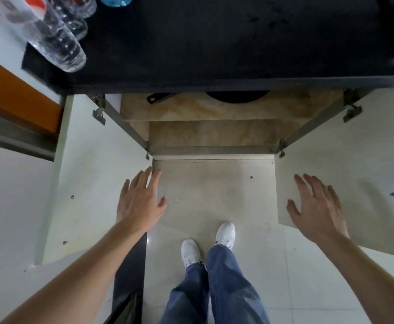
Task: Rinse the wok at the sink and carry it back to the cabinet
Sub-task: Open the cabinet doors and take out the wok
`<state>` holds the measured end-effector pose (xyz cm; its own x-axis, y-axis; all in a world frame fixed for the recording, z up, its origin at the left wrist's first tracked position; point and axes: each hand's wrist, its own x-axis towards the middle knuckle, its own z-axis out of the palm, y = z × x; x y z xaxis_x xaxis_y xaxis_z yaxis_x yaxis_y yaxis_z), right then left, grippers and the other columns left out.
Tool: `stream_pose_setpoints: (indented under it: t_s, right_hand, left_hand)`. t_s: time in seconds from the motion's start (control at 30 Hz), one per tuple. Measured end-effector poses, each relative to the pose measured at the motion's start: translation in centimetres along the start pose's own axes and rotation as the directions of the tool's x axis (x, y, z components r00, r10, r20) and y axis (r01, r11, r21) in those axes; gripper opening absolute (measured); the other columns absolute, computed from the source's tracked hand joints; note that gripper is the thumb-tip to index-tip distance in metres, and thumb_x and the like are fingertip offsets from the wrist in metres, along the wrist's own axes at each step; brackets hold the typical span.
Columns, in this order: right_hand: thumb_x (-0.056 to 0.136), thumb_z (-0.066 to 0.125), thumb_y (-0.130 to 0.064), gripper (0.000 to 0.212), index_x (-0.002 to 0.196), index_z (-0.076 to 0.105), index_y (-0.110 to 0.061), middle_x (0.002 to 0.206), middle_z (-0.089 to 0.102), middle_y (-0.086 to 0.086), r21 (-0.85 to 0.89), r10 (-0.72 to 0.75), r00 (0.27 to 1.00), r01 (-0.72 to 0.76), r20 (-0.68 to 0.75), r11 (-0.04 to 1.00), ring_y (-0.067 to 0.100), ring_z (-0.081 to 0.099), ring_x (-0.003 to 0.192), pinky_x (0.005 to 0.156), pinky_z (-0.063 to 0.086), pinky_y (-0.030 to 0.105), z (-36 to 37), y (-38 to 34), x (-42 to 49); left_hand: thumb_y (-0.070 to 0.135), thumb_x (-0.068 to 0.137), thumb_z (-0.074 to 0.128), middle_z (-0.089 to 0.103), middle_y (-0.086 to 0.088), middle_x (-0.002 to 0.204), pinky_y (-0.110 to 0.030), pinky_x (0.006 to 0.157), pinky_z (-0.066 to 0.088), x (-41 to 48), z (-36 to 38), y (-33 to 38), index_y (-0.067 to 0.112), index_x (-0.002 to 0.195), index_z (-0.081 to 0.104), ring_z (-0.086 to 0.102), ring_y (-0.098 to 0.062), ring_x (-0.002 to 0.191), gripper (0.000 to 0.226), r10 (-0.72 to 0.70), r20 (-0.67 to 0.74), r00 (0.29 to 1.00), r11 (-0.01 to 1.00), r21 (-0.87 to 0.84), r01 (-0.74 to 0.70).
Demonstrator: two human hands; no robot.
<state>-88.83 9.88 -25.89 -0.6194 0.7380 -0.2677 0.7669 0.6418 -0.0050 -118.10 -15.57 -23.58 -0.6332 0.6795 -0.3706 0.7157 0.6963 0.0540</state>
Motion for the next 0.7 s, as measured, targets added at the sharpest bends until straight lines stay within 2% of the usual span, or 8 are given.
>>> stream_pose_setpoints:
  t_s: [0.1,0.2,0.3,0.47,0.7]
  right_hand:
    - [0.085,0.071,-0.021,0.061,0.139,0.052,-0.001,0.139,0.056,0.025,0.094,-0.093,0.992,0.101,-0.091,0.99,0.044,0.053,0.129,0.11,0.039,0.062,1.3,-2.7,2.8]
    - [0.09,0.053,-0.028,0.054,0.136,0.055,0.0,0.135,0.06,0.024,0.159,-0.174,0.968,0.204,-0.18,0.966,0.043,0.057,0.124,0.11,0.04,0.058,2.4,-5.4,4.9]
    - [0.091,0.044,-0.034,0.058,0.138,0.055,-0.002,0.135,0.061,0.021,0.194,-0.243,0.951,0.28,-0.193,0.94,0.039,0.058,0.125,0.113,0.039,0.054,2.7,-8.4,7.6]
    - [0.094,0.043,-0.042,0.059,0.142,0.05,-0.008,0.137,0.06,0.018,0.203,-0.307,0.929,0.348,-0.208,0.915,0.04,0.058,0.124,0.104,0.049,0.057,3.6,-14.0,12.5]
    - [0.097,0.039,-0.047,0.065,0.149,0.042,-0.009,0.147,0.053,0.015,0.215,-0.353,0.899,0.409,-0.258,0.887,0.033,0.052,0.135,0.11,0.043,0.054,5.8,-19.8,18.0]
  left_hand:
    - [0.043,0.092,0.051,0.027,-0.005,0.16,-0.045,0.119,0.025,3.5,0.0,0.0,0.021,0.151,0.021,0.027,-0.024,0.147,0.07,0.0,-0.025,1.0,1.0,-0.008,-0.001]
    - [0.038,0.089,0.054,0.04,-0.008,0.152,-0.047,0.114,0.034,7.2,-0.2,-0.8,0.017,0.146,0.03,0.04,-0.028,0.137,0.065,0.005,-0.112,0.994,1.0,0.013,-0.003]
    - [0.036,0.088,0.057,0.045,-0.01,0.147,-0.047,0.11,0.038,10.8,-0.3,-1.9,0.014,0.143,0.034,0.047,-0.031,0.131,0.064,0.008,-0.195,0.981,1.0,0.001,-0.008]
    - [0.042,0.089,0.056,0.037,-0.011,0.152,-0.048,0.109,0.041,18.3,0.5,-3.0,0.015,0.146,0.029,0.041,-0.031,0.136,0.069,0.07,-0.285,0.956,0.997,0.038,-0.062]
    - [0.043,0.083,0.065,0.023,-0.009,0.157,-0.048,0.113,0.035,25.3,1.7,-3.3,0.021,0.153,0.016,0.03,-0.031,0.142,0.088,0.118,-0.383,0.916,0.993,0.057,-0.105]
